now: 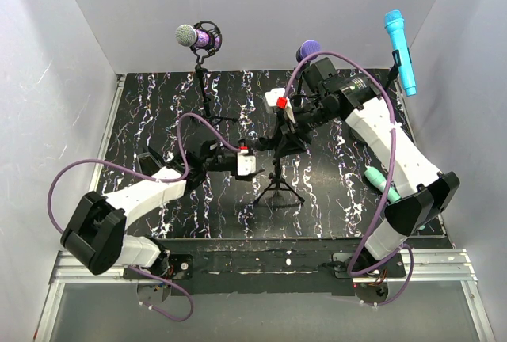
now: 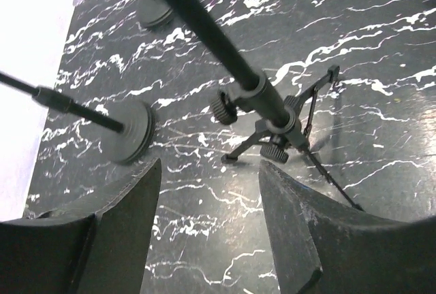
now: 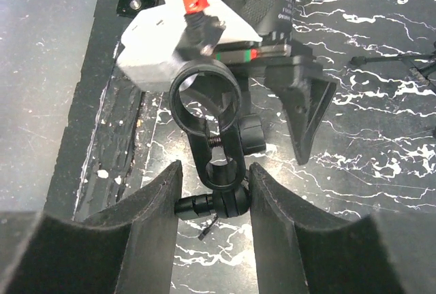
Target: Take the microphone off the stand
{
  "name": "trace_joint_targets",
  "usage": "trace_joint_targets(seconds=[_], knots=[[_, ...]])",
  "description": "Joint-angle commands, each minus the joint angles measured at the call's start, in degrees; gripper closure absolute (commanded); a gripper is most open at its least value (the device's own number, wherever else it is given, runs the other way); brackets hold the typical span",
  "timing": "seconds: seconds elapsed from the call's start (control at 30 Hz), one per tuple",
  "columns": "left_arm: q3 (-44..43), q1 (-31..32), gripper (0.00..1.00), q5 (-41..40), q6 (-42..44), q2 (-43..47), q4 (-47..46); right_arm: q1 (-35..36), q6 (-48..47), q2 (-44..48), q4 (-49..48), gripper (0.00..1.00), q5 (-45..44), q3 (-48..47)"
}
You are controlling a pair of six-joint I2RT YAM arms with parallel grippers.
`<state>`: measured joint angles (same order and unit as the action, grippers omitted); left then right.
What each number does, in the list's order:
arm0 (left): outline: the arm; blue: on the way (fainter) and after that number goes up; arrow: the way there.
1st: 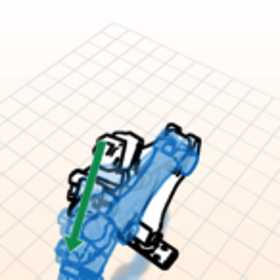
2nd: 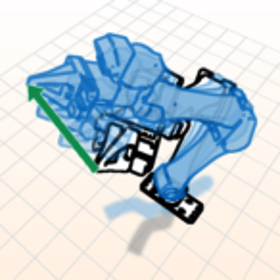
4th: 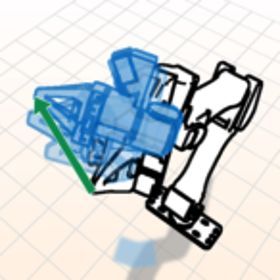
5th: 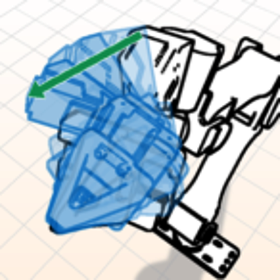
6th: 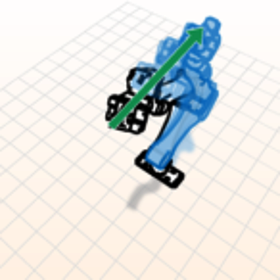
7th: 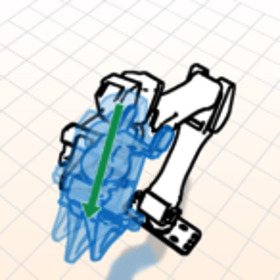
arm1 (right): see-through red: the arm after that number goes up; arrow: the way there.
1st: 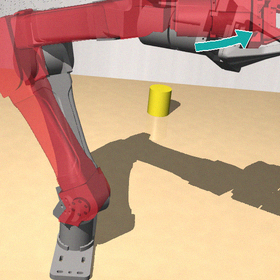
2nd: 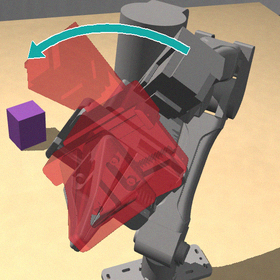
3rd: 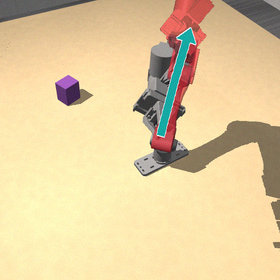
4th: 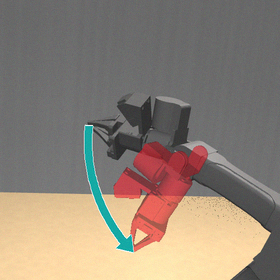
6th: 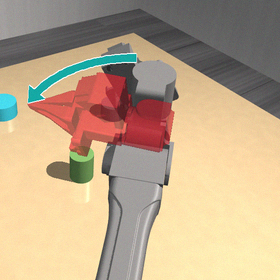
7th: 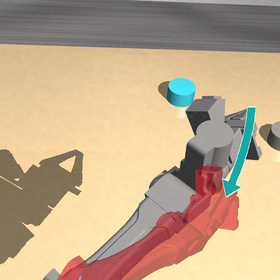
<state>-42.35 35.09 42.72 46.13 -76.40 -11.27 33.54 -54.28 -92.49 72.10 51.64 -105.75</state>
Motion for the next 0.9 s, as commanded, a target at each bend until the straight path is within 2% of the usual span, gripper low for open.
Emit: trace_joint_targets(seconds=[0.0, 0.1, 0.23, 0.33, 0.43, 0.53, 0.6, 0.7, 0.77, 0.8, 0.87], knots=[[-1.9, 2.3, 0.42, 2.5, 3.0, 0.0, -1.6, 1.3, 1.7, 0.6, 0.6, 0.99, 1.5, -3.9], [-3.0, 3.0, 0.42, 2.6, 3.5, 0.3, 0.5, 1.6, 1.9, 0.3, 0.8, 0.99, 1.4, -4.8], [-2.7, 3.0, 0.41, -4.5, 2.5, 4.8, 5.3, 2.1, 1.9, -0.6, -0.1, 0.99, 1.4, -6.1], [-1.0, 2.8, 0.39, -8.3, 1.3, 11.4, 10.9, 4.2, -4.4, -1.8, 3.0, 0.99, -0.6, -8.5], [1.0, 2.7, 0.38, -10.2, -2.0, 20.0, 21.7, 6.1, -10.5, -3.7, 7.9, 0.99, -1.5, -11.1], [3.6, 2.6, 0.37, -14.1, -8.7, 26.4, 26.1, 6.5, -10.2, -5.9, 9.4, 0.89, -0.4, -13.9], [4.1, 2.6, 0.37, -16.4, -12.4, 29.7, 28.7, 6.5, -6.7, -6.5, 8.3, 0.83, -0.8, -14.9], [5.0, 3.2, 0.36, -20.0, -16.6, 33.2, 30.2, 6.5, 6.3, -3.3, -2.1, 0.74, -5.7, -9.4], [5.7, 3.3, 0.36, -21.9, -17.8, 34.1, 30.3, 6.5, 20.1, 1.5, -13.8, 0.75, -11.0, -0.9], [6.3, 3.3, 0.36, -22.3, -17.9, 34.5, 30.0, 6.5, 23.5, 3.8, -19.0, 0.78, -13.7, 2.8], [7.4, 3.3, 0.36, -22.8, -17.7, 34.8, 28.6, 6.5, 25.1, 7.4, -23.0, 0.82, -15.7, 8.3]])
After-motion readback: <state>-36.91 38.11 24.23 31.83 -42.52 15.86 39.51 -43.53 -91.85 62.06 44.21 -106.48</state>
